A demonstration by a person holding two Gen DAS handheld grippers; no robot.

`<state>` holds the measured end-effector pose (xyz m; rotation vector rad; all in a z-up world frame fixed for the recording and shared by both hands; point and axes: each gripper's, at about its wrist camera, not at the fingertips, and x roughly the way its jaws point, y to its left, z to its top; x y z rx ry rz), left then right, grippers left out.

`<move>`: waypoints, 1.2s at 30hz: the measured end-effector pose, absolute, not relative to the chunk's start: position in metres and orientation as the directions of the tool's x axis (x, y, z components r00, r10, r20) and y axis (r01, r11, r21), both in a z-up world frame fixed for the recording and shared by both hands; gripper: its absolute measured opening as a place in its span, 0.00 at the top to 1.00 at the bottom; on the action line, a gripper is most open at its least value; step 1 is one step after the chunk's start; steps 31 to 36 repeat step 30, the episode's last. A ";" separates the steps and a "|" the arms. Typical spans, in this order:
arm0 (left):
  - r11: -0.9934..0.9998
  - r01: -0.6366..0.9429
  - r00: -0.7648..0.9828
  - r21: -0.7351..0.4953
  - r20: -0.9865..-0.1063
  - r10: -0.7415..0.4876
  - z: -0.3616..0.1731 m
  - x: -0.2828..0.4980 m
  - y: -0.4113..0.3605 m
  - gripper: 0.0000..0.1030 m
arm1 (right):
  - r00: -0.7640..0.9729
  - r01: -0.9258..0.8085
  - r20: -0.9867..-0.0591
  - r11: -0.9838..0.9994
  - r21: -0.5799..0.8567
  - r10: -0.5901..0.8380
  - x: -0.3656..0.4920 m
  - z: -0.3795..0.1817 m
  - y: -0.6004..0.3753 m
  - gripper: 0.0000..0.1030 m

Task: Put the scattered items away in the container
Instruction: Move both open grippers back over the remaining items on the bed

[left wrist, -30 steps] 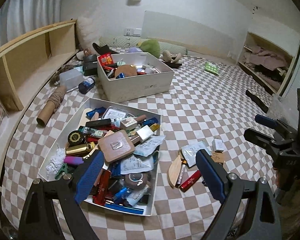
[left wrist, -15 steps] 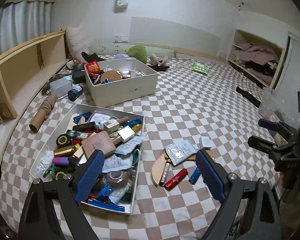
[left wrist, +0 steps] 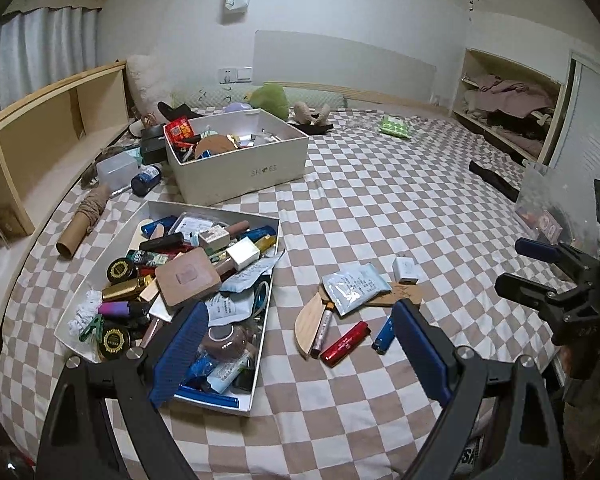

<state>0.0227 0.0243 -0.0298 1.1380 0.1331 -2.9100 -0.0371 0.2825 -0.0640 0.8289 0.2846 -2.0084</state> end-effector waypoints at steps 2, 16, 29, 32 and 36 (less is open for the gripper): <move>-0.996 0.048 -0.733 -0.076 -0.680 0.017 -0.032 0.024 0.024 0.09 | -0.352 0.827 -0.652 -0.550 0.118 -0.671 -0.036 -0.064 0.282 0.00; -0.998 0.024 -0.717 -0.051 -0.697 0.018 -0.043 0.028 0.034 0.09 | -0.321 0.841 -0.671 -0.527 0.122 -0.668 -0.031 -0.073 0.277 0.00; -0.999 0.002 -0.733 -0.044 -0.680 0.029 -0.041 0.030 0.039 0.09 | -0.317 0.844 -0.680 -0.524 0.117 -0.662 -0.031 -0.074 0.278 0.00; -0.999 0.002 -0.733 -0.043 -0.680 0.027 -0.041 0.030 0.039 0.09 | -0.316 0.843 -0.681 -0.525 0.117 -0.661 -0.031 -0.074 0.278 0.00; -0.999 0.002 -0.733 -0.043 -0.680 0.027 -0.041 0.030 0.039 0.09 | -0.316 0.843 -0.681 -0.525 0.117 -0.661 -0.031 -0.074 0.278 0.00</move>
